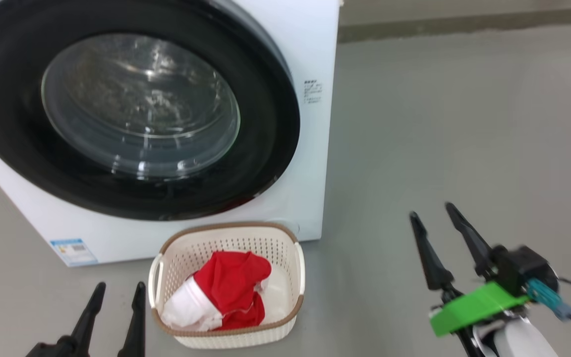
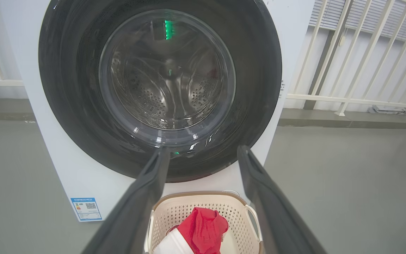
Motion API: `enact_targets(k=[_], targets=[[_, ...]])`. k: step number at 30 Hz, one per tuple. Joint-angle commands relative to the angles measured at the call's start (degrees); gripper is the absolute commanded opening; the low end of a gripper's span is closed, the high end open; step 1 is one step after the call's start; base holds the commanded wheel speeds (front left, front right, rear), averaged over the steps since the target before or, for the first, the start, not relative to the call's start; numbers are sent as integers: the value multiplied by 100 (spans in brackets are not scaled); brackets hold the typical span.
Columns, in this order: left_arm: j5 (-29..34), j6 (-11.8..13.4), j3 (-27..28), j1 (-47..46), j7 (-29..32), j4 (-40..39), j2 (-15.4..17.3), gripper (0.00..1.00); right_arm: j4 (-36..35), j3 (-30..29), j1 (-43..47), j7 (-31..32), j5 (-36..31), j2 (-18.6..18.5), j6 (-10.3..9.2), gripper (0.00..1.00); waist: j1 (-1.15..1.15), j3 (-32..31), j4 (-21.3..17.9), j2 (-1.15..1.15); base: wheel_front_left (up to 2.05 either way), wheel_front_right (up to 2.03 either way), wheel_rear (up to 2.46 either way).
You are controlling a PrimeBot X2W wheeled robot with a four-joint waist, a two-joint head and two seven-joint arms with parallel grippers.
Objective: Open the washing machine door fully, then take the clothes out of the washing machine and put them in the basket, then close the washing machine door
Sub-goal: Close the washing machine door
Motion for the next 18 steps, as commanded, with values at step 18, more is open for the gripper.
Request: enact_targets(k=[18], targets=[[246,-31,477,581,-51,-563,-30,100,-1049,-328,1142,-37,284,-262,-6,100,0,-480,-143,0,0,0,0]])
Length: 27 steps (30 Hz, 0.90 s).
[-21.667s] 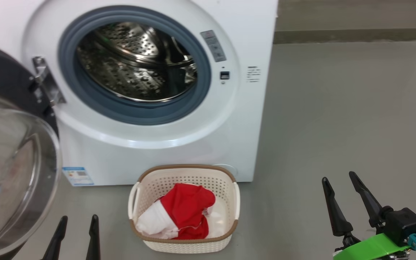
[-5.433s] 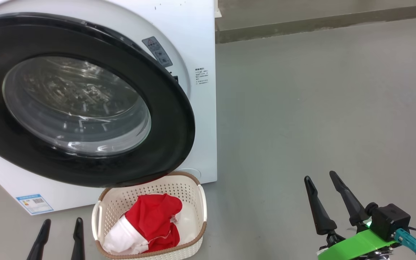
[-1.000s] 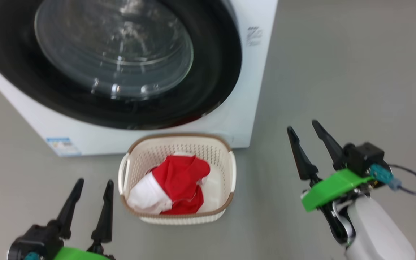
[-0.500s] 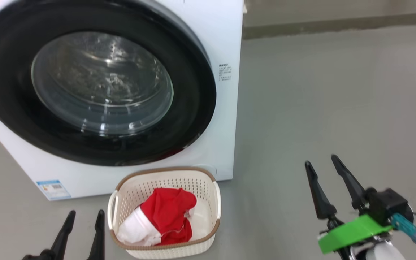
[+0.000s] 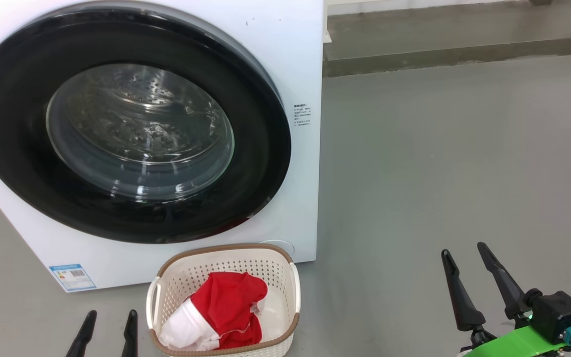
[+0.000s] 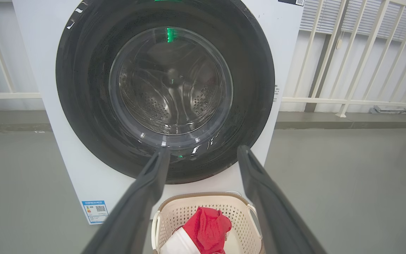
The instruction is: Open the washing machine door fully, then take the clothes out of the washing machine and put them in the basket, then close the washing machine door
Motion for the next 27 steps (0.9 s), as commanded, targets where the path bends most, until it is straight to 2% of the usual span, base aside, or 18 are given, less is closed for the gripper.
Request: enact_targets(k=[1,13,14,22,27], targets=[[48,-31,212,-124,-51,-164,26,100,-144,73,-123,-37,66,-80,-5,100,0,1,11,0,0,0,0],[116,-31,228,-123,-51,-98,5,100,-114,-30,-92,-37,-55,-56,-5,100,0,-5,98,0,0,0,0],[61,2,19,-1,3,50,-40,0,36,-135,10,0,-33,7,1,0,0,-5,99,0,0,0,0],[-87,7,-20,0,80,455,-196,0,437,-124,185,41,94,113,1,0,1,1,100,0,0,0,0],[-402,5,-4,-55,167,461,-201,0,437,-156,145,127,391,117,1,0,13,14,104,0,0,0,0]])
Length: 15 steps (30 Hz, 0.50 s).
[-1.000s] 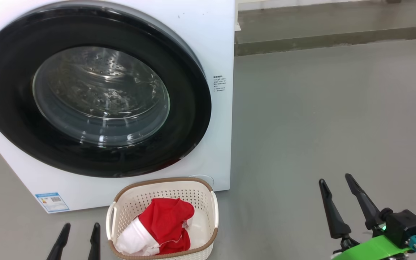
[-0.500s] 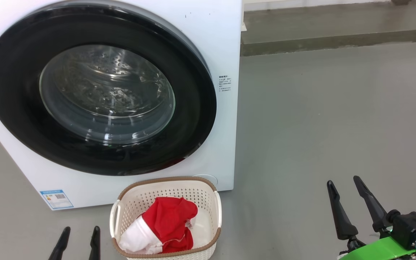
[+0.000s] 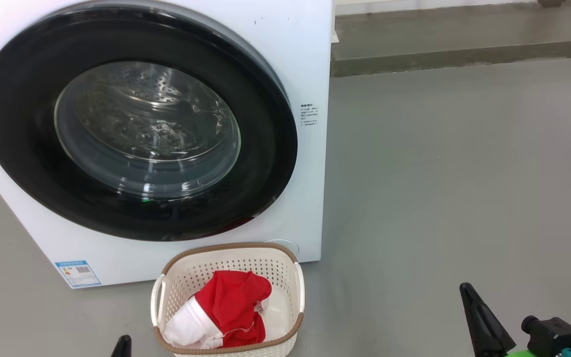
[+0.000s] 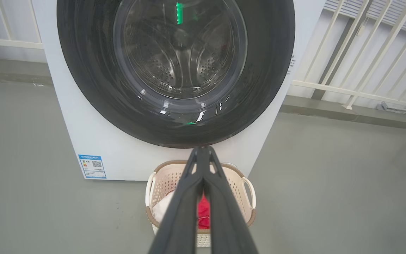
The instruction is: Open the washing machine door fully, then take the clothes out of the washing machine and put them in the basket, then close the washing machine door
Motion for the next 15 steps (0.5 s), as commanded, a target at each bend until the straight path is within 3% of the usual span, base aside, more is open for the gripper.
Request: enact_targets(k=[1,4,15], targets=[[-185,-3,43,-154,33,-122,46,0,-140,-41,-205,35,168,-49,0,0,8,6,1,0,0,0,0],[-372,-3,48,-190,79,-113,43,0,-132,-59,-234,84,343,-47,-1,0,-1,30,3,0,0,0,0],[-1064,-7,74,-324,256,-80,32,0,-109,-125,-341,269,993,-38,-1,0,-2,84,11,0,0,0,0]])
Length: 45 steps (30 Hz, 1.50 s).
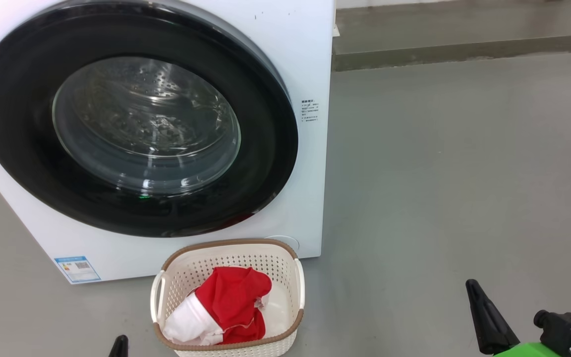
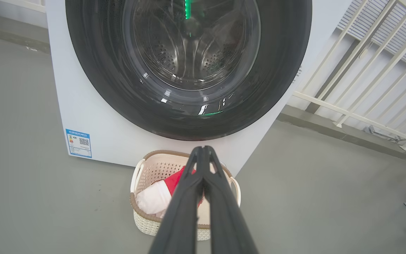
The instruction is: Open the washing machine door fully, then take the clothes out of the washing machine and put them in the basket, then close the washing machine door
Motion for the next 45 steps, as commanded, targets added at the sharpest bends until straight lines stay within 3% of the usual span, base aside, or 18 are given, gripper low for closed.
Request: enact_targets(k=[1,45], targets=[[-168,-7,68,-289,32,-109,35,0,-121,-56,-283,33,190,-43,-1,0,-1,7,1,0,0,0,0],[-2929,-21,189,-821,757,32,-11,0,-31,-324,-697,776,2786,-7,-3,0,-1,208,31,0,0,0,0]])
